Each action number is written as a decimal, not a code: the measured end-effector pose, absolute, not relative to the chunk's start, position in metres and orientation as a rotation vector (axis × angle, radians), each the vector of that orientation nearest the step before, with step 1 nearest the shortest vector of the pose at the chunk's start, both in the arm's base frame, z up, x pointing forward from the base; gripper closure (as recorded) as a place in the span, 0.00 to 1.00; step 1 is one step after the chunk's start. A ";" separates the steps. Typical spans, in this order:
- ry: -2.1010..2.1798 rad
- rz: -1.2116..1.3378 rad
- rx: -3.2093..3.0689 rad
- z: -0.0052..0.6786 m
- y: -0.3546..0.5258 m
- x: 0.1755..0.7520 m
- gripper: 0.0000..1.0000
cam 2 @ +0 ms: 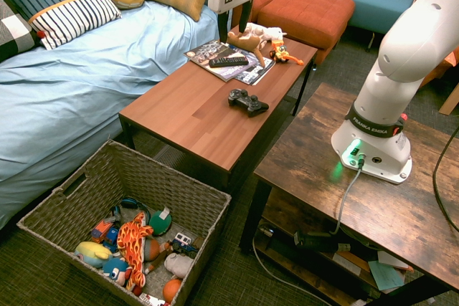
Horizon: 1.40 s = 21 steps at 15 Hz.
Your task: Put the gamepad in the basket
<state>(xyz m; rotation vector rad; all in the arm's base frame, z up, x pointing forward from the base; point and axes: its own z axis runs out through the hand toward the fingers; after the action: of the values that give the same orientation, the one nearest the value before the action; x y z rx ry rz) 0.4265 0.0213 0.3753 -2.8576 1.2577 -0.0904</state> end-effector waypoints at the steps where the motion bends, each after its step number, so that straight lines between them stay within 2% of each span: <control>1: 1.257 -0.091 -2.857 0.375 0.021 0.428 0.00; 6: 1.320 -0.055 -2.845 0.349 0.005 0.431 0.00; 13: 1.505 -0.012 -2.779 0.241 -0.013 0.437 0.00; 21: 1.695 0.051 -2.757 0.147 -0.029 0.446 0.00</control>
<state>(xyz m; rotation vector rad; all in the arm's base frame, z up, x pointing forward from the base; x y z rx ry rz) 0.4463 -0.0285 0.1465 -2.7574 1.6954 0.0511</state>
